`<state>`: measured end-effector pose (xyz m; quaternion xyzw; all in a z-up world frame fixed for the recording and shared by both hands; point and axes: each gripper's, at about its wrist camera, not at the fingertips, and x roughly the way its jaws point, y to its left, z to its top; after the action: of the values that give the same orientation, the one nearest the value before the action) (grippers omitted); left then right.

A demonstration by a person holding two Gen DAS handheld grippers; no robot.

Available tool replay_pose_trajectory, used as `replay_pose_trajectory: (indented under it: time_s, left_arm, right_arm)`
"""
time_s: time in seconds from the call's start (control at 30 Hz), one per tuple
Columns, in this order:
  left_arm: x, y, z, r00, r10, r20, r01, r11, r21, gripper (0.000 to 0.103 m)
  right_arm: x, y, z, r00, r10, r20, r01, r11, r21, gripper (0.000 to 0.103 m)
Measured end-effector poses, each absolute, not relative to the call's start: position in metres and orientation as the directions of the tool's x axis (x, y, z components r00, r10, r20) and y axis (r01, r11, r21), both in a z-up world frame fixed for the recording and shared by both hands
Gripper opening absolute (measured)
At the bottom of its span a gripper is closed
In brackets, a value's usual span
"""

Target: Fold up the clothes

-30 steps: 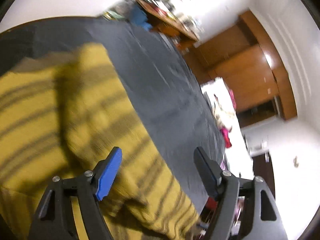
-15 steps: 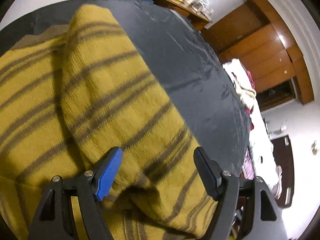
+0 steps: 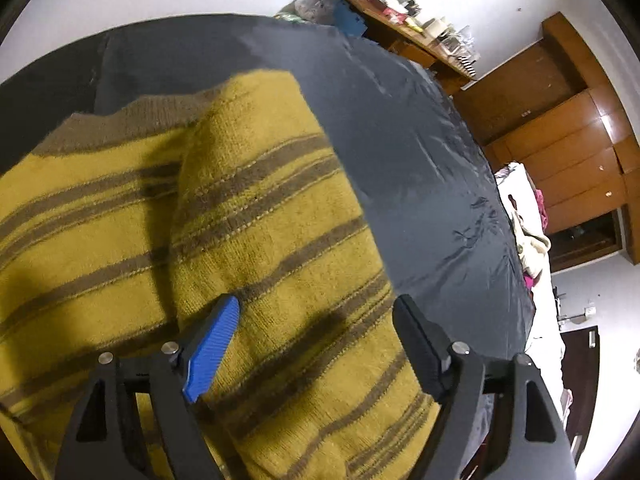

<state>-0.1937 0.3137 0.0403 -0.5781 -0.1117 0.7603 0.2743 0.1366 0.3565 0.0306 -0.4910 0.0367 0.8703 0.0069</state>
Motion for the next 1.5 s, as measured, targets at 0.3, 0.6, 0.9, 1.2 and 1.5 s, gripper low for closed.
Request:
replay_pose_trajectory:
  time_s: [0.3, 0.6, 0.9, 1.2, 1.5]
  left_arm:
    - [-0.194, 0.318, 0.032, -0.177, 0.555, -0.813, -0.309, -0.815, -0.489, 0.085]
    - [-0.160, 0.317, 0.063, -0.294, 0.366, -0.883, -0.251, -0.921, -0.298, 0.086]
    - [-0.093, 0.251, 0.095, -0.342, 0.273, -0.899, -0.130, -0.961, -0.242, 0.086]
    - [-0.032, 0.113, 0.083, -0.299, 0.269, -0.916, 0.010, -0.959, -0.284, 0.086]
    - [-0.053, 0.010, 0.063, -0.260, 0.468, -0.845, 0.011, -0.873, -0.487, 0.086]
  right_arm:
    - [0.142, 0.352, 0.009, -0.516, -0.013, -0.856, -0.049, -0.998, 0.044, 0.066]
    - [0.132, 0.355, 0.004, -0.531, -0.029, -0.847, -0.028, -0.998, 0.051, 0.067]
    - [0.132, 0.360, 0.005, -0.515, -0.112, -0.850, 0.086, -0.993, 0.078, 0.069]
    - [0.139, 0.358, 0.004, -0.551, -0.102, -0.828, 0.100, -0.993, 0.056, 0.070]
    - [0.165, 0.314, 0.035, -0.593, 0.143, -0.793, -0.204, -0.979, -0.024, 0.070]
